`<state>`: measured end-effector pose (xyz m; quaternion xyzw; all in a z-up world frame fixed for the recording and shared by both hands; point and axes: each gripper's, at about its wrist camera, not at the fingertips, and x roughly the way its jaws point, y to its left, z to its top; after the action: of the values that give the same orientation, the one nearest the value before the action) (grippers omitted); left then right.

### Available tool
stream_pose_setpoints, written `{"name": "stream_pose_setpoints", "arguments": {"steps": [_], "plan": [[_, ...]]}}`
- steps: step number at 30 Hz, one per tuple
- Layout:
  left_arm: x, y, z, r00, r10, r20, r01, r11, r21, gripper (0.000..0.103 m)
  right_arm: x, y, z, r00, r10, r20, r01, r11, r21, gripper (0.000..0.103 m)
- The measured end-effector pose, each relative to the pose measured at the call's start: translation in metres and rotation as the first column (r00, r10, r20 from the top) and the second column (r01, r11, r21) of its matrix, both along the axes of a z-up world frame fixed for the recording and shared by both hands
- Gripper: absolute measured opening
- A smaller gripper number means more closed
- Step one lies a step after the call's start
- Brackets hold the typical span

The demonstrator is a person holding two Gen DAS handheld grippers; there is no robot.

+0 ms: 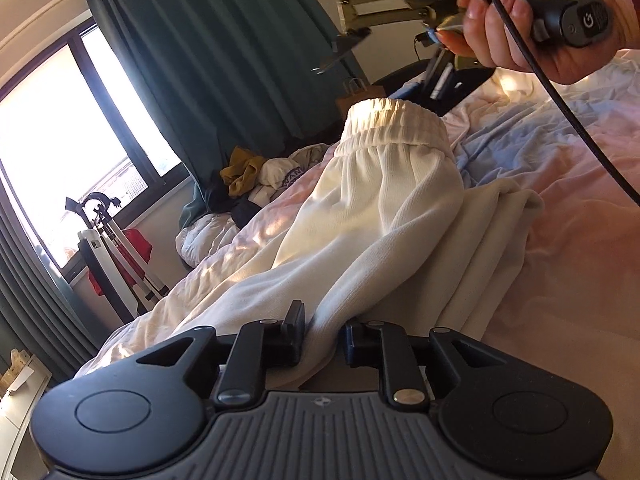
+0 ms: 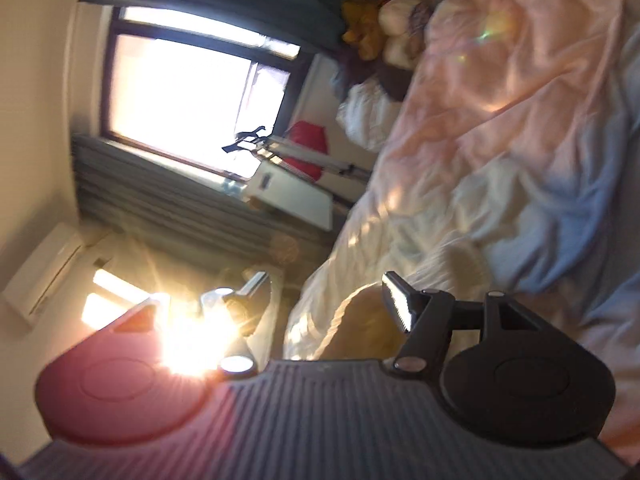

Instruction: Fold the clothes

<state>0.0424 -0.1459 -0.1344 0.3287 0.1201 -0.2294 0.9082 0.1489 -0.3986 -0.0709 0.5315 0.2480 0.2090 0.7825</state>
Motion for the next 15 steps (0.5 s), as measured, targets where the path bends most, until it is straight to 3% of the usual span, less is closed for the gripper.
{"name": "stream_pose_setpoints", "arguments": {"steps": [4, 10, 12, 13, 14, 15], "plan": [[0.0, 0.0, 0.0, 1.0, -0.004, -0.005, 0.004, 1.0, 0.014, 0.021, 0.015, 0.023, -0.003, 0.993, 0.077, -0.087, -0.086, 0.991, -0.1, 0.064], [0.004, 0.0, 0.003, 0.999, 0.012, -0.041, -0.012, 1.0, -0.007, 0.021, 0.038, 0.013, -0.026, 0.987, 0.02, -0.158, -0.031, 0.997, -0.065, 0.064], [0.006, 0.001, 0.006, 0.998, 0.021, -0.061, -0.022, 1.0, -0.022, 0.021, 0.042, 0.013, -0.029, 0.985, 0.015, -0.17, -0.029, 0.996, -0.083, 0.053], [0.007, 0.002, 0.007, 0.997, 0.026, -0.069, -0.028, 0.999, -0.029, 0.02, 0.044, 0.013, -0.029, 0.983, 0.007, -0.182, -0.027, 0.993, -0.111, 0.035], [0.007, 0.002, 0.008, 0.997, 0.027, -0.071, -0.029, 0.999, -0.029, 0.02, 0.045, 0.014, -0.027, 0.982, -0.001, -0.187, -0.025, 0.99, -0.137, 0.026], [0.007, 0.002, 0.009, 0.997, 0.027, -0.073, -0.029, 0.999, -0.028, 0.02, 0.045, 0.015, -0.024, 0.983, -0.007, -0.182, -0.021, 0.988, -0.151, 0.025]]}}
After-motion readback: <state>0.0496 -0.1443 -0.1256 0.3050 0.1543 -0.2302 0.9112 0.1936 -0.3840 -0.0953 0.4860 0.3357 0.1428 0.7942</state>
